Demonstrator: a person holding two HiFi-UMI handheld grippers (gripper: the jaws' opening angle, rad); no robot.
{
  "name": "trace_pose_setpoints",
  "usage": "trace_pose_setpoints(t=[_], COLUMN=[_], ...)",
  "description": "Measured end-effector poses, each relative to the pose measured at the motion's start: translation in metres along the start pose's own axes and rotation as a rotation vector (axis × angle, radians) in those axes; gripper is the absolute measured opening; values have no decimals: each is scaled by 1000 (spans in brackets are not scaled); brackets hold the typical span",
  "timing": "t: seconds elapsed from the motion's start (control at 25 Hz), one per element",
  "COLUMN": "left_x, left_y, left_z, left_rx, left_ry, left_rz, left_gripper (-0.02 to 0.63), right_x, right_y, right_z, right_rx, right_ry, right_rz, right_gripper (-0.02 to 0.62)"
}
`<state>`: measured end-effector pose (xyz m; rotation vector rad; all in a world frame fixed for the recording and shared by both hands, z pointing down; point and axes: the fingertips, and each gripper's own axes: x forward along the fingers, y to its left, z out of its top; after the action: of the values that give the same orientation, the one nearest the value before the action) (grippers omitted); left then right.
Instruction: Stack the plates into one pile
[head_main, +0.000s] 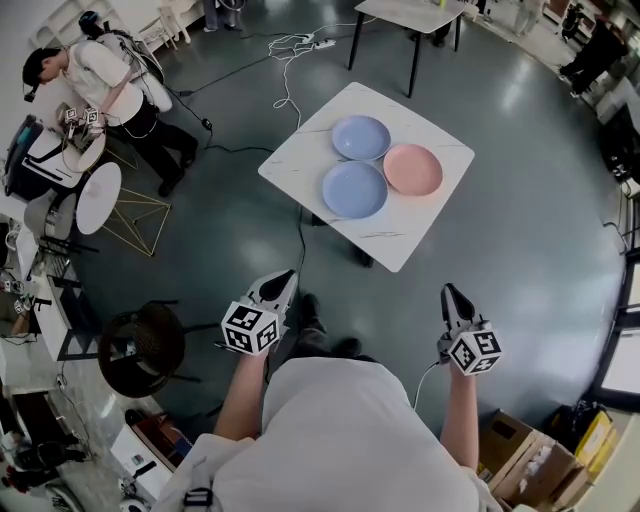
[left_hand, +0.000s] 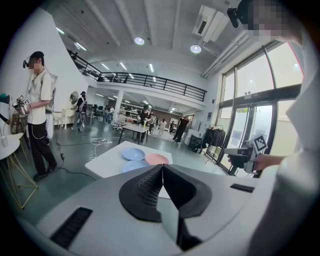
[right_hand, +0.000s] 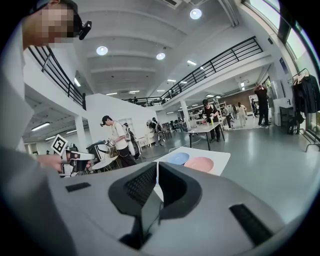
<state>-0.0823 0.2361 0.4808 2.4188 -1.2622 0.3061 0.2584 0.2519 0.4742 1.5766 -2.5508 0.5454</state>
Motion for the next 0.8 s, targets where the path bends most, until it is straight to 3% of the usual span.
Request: trace_pose_setpoints(t=[0.8], left_x=[76], left_y=[111], left_z=[63], left_rx=[31], left_ry=[15], left_rz=[-107], left_gripper=[14], right_x=[116], right_y=[12], right_z=[35], right_rx=[28], right_ry=[0], right_rz=[-90], right_gripper=[28])
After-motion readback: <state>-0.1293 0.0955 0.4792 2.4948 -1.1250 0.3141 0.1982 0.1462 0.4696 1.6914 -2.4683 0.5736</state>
